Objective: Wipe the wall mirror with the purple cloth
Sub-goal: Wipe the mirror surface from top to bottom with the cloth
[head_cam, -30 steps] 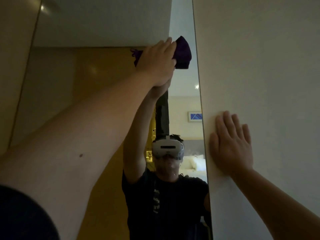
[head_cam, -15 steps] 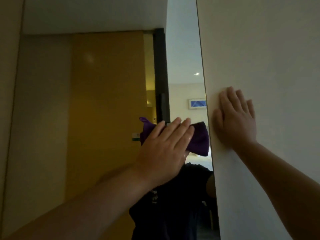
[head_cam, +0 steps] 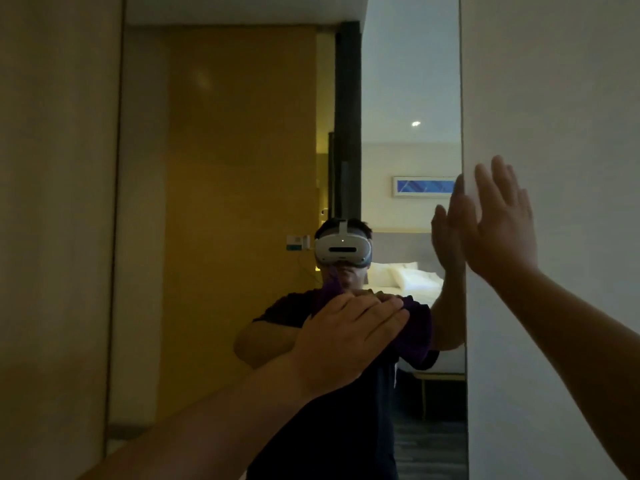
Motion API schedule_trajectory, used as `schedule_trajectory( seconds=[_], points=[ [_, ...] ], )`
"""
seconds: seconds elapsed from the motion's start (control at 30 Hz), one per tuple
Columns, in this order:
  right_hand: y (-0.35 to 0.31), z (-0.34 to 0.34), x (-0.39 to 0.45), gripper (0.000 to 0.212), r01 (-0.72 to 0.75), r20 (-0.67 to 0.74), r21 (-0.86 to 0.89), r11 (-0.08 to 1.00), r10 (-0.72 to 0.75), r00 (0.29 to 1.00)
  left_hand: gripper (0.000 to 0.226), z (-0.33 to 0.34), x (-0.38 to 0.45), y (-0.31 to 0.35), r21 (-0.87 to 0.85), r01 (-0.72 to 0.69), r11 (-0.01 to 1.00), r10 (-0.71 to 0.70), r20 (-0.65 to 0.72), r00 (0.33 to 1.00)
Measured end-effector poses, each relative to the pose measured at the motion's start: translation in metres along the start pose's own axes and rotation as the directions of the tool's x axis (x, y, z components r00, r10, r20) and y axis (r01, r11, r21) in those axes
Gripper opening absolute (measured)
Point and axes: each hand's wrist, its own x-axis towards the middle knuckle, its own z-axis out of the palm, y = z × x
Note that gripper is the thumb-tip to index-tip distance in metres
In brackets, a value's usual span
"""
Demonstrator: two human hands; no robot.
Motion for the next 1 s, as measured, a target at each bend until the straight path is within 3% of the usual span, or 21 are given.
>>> schedule_trajectory(
  seconds=[0.13, 0.33, 0.43, 0.53, 0.63, 0.77, 0.87, 1.0],
  points=[
    [-0.051, 0.027, -0.045, 0.057, 0.227, 0.049, -0.053, 0.972, -0.224, 0.973, 0.043, -0.010, -0.058, -0.021, -0.009, 0.005, 1.000, -0.006, -0.072, 0.997],
    [-0.115, 0.081, -0.109, 0.056, 0.409, 0.133, -0.048, 0.911, -0.400, 0.907, 0.041, -0.026, -0.148, -0.049, -0.062, 0.186, 0.981, -0.194, -0.156, 0.969],
    [-0.126, 0.105, -0.122, 0.062, 0.426, 0.170, -0.143, 0.893, -0.402, 0.900, 0.038, -0.035, -0.177, -0.072, 0.008, 0.199, 0.980, -0.194, -0.179, 0.965],
    [-0.125, 0.113, -0.125, 0.066, 0.422, 0.162, -0.228, 0.877, -0.394, 0.905, 0.056, -0.052, -0.182, -0.112, 0.082, 0.219, 0.972, -0.200, -0.194, 0.960],
    [-0.128, 0.113, -0.124, 0.067, 0.406, 0.168, -0.255, 0.878, -0.373, 0.912, 0.045, -0.078, -0.160, -0.158, 0.188, 0.205, 0.960, -0.159, -0.235, 0.959],
    [-0.127, 0.113, -0.125, 0.068, 0.394, 0.196, -0.296, 0.870, -0.348, 0.917, 0.047, -0.105, -0.114, -0.214, 0.214, 0.328, 0.920, -0.263, -0.285, 0.922],
    [-0.127, 0.112, -0.125, 0.068, 0.385, 0.184, -0.289, 0.876, -0.344, 0.921, 0.051, -0.098, -0.095, -0.240, 0.200, 0.364, 0.910, -0.325, -0.203, 0.924],
    [-0.128, 0.114, -0.126, 0.068, 0.380, 0.141, -0.262, 0.887, -0.354, 0.925, 0.056, -0.077, -0.110, -0.227, 0.212, 0.381, 0.900, -0.357, -0.146, 0.923]
  ],
)
